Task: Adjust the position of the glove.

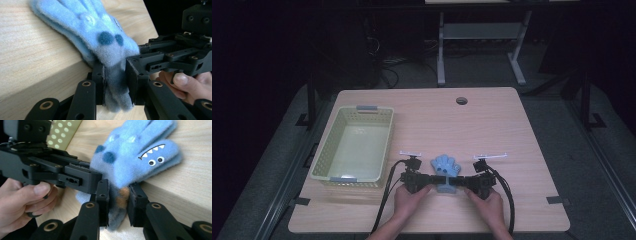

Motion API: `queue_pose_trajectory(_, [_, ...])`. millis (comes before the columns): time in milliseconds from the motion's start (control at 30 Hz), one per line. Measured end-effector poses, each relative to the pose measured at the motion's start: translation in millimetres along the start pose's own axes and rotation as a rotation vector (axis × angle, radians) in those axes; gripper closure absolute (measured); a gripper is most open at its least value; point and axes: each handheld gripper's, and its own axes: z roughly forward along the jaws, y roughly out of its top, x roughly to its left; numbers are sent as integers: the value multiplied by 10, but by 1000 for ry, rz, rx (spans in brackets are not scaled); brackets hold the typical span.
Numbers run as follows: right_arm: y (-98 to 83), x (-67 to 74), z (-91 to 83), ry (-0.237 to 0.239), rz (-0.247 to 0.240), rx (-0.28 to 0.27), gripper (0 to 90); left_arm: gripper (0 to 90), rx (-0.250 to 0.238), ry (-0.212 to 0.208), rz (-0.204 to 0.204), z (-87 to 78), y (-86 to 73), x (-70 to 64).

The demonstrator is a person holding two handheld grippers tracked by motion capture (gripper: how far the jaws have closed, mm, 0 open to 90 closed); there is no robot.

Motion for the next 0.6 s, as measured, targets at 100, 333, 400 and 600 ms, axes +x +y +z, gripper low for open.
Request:
queue_pose_trajectory(100, [3, 10, -5, 8, -3, 0, 760, 718, -3, -8, 5, -11, 4, 0])
queue_pose_trajectory(333, [13, 32, -24, 24, -2, -4, 766, 728, -2, -22, 13, -38, 9, -4])
queue_pose_trajectory(400, [17, 29, -25, 29, -5, -4, 767, 730, -4, -27, 13, -42, 12, -6])
queue_pose_trajectory(600, [22, 44, -54, 31, -3, -7, 769, 733, -7, -41, 21, -46, 12, -18])
